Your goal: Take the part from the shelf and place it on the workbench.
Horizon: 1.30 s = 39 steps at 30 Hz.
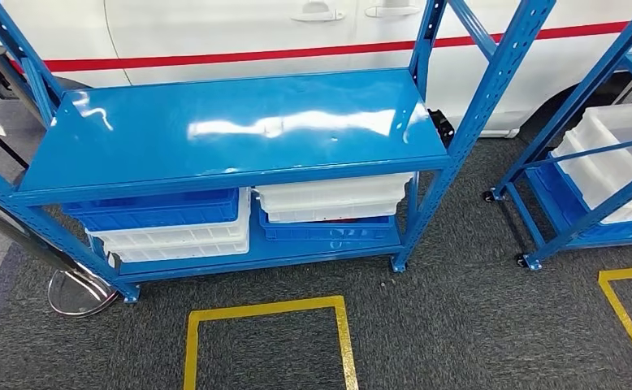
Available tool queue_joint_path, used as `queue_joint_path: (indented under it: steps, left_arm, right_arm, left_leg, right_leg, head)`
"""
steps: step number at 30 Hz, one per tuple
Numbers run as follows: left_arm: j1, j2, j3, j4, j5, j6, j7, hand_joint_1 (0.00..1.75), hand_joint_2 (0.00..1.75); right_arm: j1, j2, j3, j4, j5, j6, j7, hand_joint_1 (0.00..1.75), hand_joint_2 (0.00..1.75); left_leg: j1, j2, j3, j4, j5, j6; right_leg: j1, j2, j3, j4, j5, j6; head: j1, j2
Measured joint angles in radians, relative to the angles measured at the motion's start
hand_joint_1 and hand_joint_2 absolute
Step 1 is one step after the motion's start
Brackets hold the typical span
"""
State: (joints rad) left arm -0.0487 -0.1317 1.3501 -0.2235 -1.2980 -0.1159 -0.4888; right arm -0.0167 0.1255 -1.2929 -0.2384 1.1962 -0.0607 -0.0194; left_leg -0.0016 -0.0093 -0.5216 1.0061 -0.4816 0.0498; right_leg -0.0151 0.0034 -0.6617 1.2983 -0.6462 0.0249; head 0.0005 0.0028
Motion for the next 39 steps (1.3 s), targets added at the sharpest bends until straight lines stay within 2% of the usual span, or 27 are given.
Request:
queue_joint_path:
  steps: [1,2,4,5,6,9,10,12,14,15,16,17,19,20,21,24,26,27,29,30,31,32,33,35,36,39]
  left_arm:
    - [0.001,0.000,0.000,0.000,0.000,0.000,0.000,0.00,0.00]
    - [0.002,-0.001,0.000,0.000,0.000,0.000,0.000,0.00,0.00]
    - [0.003,-0.003,0.000,0.000,0.000,0.000,0.000,0.00,0.00]
    - [0.002,-0.005,0.000,0.000,-0.001,-0.001,0.000,0.00,0.00]
    - [0.000,-0.006,0.000,0.001,-0.001,-0.001,0.000,0.00,0.00]
    - [-0.004,-0.006,0.000,0.001,-0.001,-0.001,0.000,0.00,0.00]
    - [-0.005,-0.005,0.000,0.001,-0.001,-0.001,0.000,0.00,0.00]
    - [-0.007,-0.004,0.000,0.001,-0.001,-0.001,0.000,0.00,0.00]
    - [-0.007,-0.004,0.000,0.001,-0.003,-0.001,0.000,0.00,0.00]
    - [-0.006,-0.004,0.000,0.001,-0.004,-0.001,0.000,0.00,0.00]
    - [-0.005,-0.004,0.000,0.001,-0.006,0.000,0.000,0.00,0.00]
    - [-0.004,-0.004,0.000,0.001,-0.008,0.002,-0.001,0.00,0.00]
    - [-0.001,-0.004,0.000,0.001,-0.011,0.009,-0.002,0.00,0.00]
    - [0.000,-0.004,0.000,0.001,-0.013,0.012,-0.002,0.00,0.00]
    - [0.002,-0.004,0.000,0.001,-0.014,0.015,-0.002,0.00,0.00]
    - [0.002,-0.004,-0.001,0.001,-0.019,0.016,-0.002,0.00,0.00]
    - [0.002,-0.004,-0.001,0.001,-0.021,0.015,-0.002,0.00,0.00]
    - [0.001,-0.004,-0.001,0.001,-0.020,0.015,-0.002,0.00,0.00]
    - [-0.002,-0.004,-0.001,0.001,-0.020,0.015,-0.002,0.00,0.00]
    - [-0.002,-0.004,-0.001,0.001,-0.019,0.015,-0.002,0.00,0.00]
    - [-0.002,-0.004,-0.001,0.001,-0.020,0.015,-0.002,0.00,0.00]
    - [-0.001,-0.004,-0.001,0.001,-0.020,0.016,-0.002,0.00,0.00]
    - [0.000,-0.004,-0.001,0.001,-0.020,0.017,-0.002,0.00,0.00]
    - [0.001,-0.005,-0.001,0.001,-0.021,0.017,0.000,0.00,0.00]
    - [0.002,-0.005,-0.001,0.001,-0.021,0.017,0.001,0.00,0.00]
    - [0.002,-0.005,-0.001,0.001,-0.021,0.017,0.005,0.00,0.00]
  right_arm:
    - [0.001,0.000,0.000,0.000,0.001,0.000,0.000,0.00,0.00]
    - [0.003,0.000,0.000,0.000,0.002,0.000,0.000,0.00,0.00]
    - [0.007,-0.003,-0.001,0.000,0.003,0.000,0.000,0.00,0.00]
    - [0.008,-0.004,-0.002,0.000,0.003,0.000,0.000,0.00,0.00]
    - [0.008,-0.006,-0.002,0.000,0.004,0.000,0.000,0.00,0.00]
    - [0.007,-0.005,-0.003,0.000,0.007,0.001,0.000,0.00,0.00]
    - [0.007,-0.004,-0.004,-0.001,0.008,0.001,0.000,0.00,0.00]
    - [0.007,-0.003,-0.006,-0.001,0.010,0.001,0.001,0.00,0.00]
    - [0.005,-0.004,-0.008,-0.002,0.011,0.001,0.001,0.00,0.00]
    - [0.005,-0.003,-0.008,-0.002,0.011,0.002,0.001,0.00,0.00]
    - [0.005,-0.003,-0.008,-0.002,0.012,0.003,0.001,0.00,0.00]
    - [0.006,-0.003,-0.009,-0.002,0.012,0.005,0.002,0.00,0.00]
    - [0.007,-0.003,-0.011,-0.002,0.014,0.006,0.002,0.00,0.00]
    - [0.006,-0.003,-0.012,-0.002,0.015,0.006,0.001,0.00,0.00]
    - [0.005,-0.003,-0.013,-0.002,0.016,0.007,0.001,0.00,0.00]
    - [0.001,-0.003,-0.014,-0.002,0.020,0.009,-0.001,0.00,0.00]
    - [-0.001,-0.003,-0.014,-0.002,0.022,0.011,-0.002,0.00,0.00]
    - [-0.002,-0.003,-0.014,-0.002,0.023,0.011,-0.002,0.00,0.00]
    - [-0.002,-0.003,-0.014,-0.002,0.025,0.011,-0.002,0.00,0.00]
    - [-0.001,-0.003,-0.014,-0.002,0.026,0.012,-0.001,0.00,0.00]
    - [0.000,-0.003,-0.014,-0.002,0.028,0.012,0.001,0.00,0.00]
    - [0.000,-0.003,-0.014,-0.002,0.029,0.012,0.002,0.00,0.00]
    - [0.000,-0.003,-0.014,-0.002,0.030,0.012,0.003,0.00,0.00]
    - [0.000,-0.003,-0.014,-0.002,0.033,0.011,0.005,0.00,0.00]
    - [0.000,-0.003,-0.014,-0.002,0.035,0.011,0.005,0.00,0.00]
    - [-0.002,-0.003,-0.014,-0.002,0.038,0.012,0.005,0.00,0.00]
  left_leg:
    - [-0.001,-0.002,0.015,0.000,-0.012,-0.001]
    - [-0.002,-0.004,0.031,0.000,-0.024,-0.003]
    - [-0.005,-0.005,0.058,0.002,-0.050,-0.008]
    - [-0.007,-0.006,0.066,0.002,-0.062,-0.013]
    - [-0.008,-0.007,0.077,0.001,-0.071,-0.018]
    - [-0.011,-0.009,0.092,0.026,-0.067,-0.035]
    - [-0.010,-0.007,0.079,0.059,-0.063,-0.040]
    - [-0.003,-0.002,0.022,0.161,-0.088,-0.050]
    - [0.007,0.001,-0.052,0.250,-0.152,-0.064]
    - [0.011,0.002,-0.078,0.265,-0.176,-0.070]
    - [0.014,0.003,-0.091,0.252,-0.180,-0.074]
    - [0.016,0.003,-0.093,0.213,-0.154,-0.075]
    - [0.017,0.005,-0.087,0.104,-0.040,-0.071]
    - [0.014,0.006,-0.085,0.065,0.006,-0.066]
    - [0.012,0.006,-0.086,0.045,0.037,-0.059]
    - [0.009,0.004,-0.083,0.035,0.045,-0.038]
    - [0.013,0.005,-0.073,0.021,0.043,-0.024]
    - [0.014,0.005,-0.070,0.018,0.042,-0.018]
    - [0.011,0.006,-0.066,0.017,0.037,-0.010]
    - [0.009,0.006,-0.064,0.017,0.034,-0.009]
    - [0.007,0.006,-0.061,0.017,0.031,-0.008]
    - [0.007,0.005,-0.056,0.017,0.029,-0.009]
    - [0.006,0.005,-0.051,0.017,0.026,-0.011]
    - [0.004,0.004,-0.044,0.018,0.021,-0.018]
    - [0.002,0.003,-0.041,0.018,0.020,-0.023]
    - [0.000,0.003,-0.037,0.016,0.021,-0.037]
  right_leg:
    - [0.001,0.000,-0.010,-0.021,0.004,-0.001]
    - [0.003,0.000,-0.009,-0.066,0.034,-0.006]
    - [0.011,0.001,0.006,-0.180,0.142,-0.023]
    - [0.015,0.002,0.012,-0.219,0.182,-0.031]
    - [0.018,0.003,0.016,-0.241,0.205,-0.037]
    - [0.013,0.004,0.048,-0.262,0.199,-0.051]
    - [0.009,0.004,0.063,-0.269,0.194,-0.057]
    - [0.006,0.002,0.089,-0.277,0.180,-0.064]
    - [0.005,0.002,0.110,-0.278,0.163,-0.065]
    - [0.004,0.003,0.122,-0.277,0.154,-0.064]
    - [0.003,0.004,0.135,-0.277,0.144,-0.062]
    - [0.002,0.005,0.149,-0.277,0.133,-0.059]
    - [0.000,0.005,0.173,-0.276,0.112,-0.050]
    - [0.000,0.005,0.178,-0.276,0.104,-0.044]
    - [0.000,0.006,0.180,-0.276,0.099,-0.038]
    - [0.000,0.004,0.187,-0.283,0.086,-0.018]
    - [0.001,0.002,0.172,-0.242,0.053,-0.010]
    - [0.000,0.001,0.147,-0.191,0.025,-0.009]
    - [0.000,0.001,0.072,-0.062,-0.027,-0.007]
    - [0.000,0.001,0.043,-0.020,-0.031,-0.006]
    - [0.000,0.001,0.030,-0.011,-0.014,-0.006]
    - [0.000,0.001,0.036,-0.039,0.022,-0.007]
    - [0.001,0.001,0.058,-0.099,0.066,-0.010]
    - [0.005,0.001,0.112,-0.220,0.126,-0.019]
    - [0.007,0.001,0.127,-0.256,0.136,-0.024]
    - [0.010,0.001,0.131,-0.277,0.137,-0.034]
  head:
    - [0.000,0.000]
    - [0.000,0.000]
    - [0.000,0.000]
    - [-0.001,0.000]
    - [-0.001,0.000]
    - [-0.001,0.000]
    - [-0.005,0.000]
    - [-0.013,0.000]
    - [-0.016,0.000]
    - [-0.016,0.000]
    - [-0.016,0.000]
    - [-0.016,0.000]
    - [-0.016,0.000]
    - [-0.016,0.000]
    - [-0.015,0.000]
    - [-0.015,0.000]
    - [-0.014,0.000]
    - [-0.013,0.000]
    - [-0.012,0.000]
    - [-0.012,0.000]
    - [-0.012,0.000]
    - [-0.012,0.000]
    - [-0.012,0.000]
    - [-0.012,0.000]
    - [-0.013,0.000]
    - [-0.013,0.000]
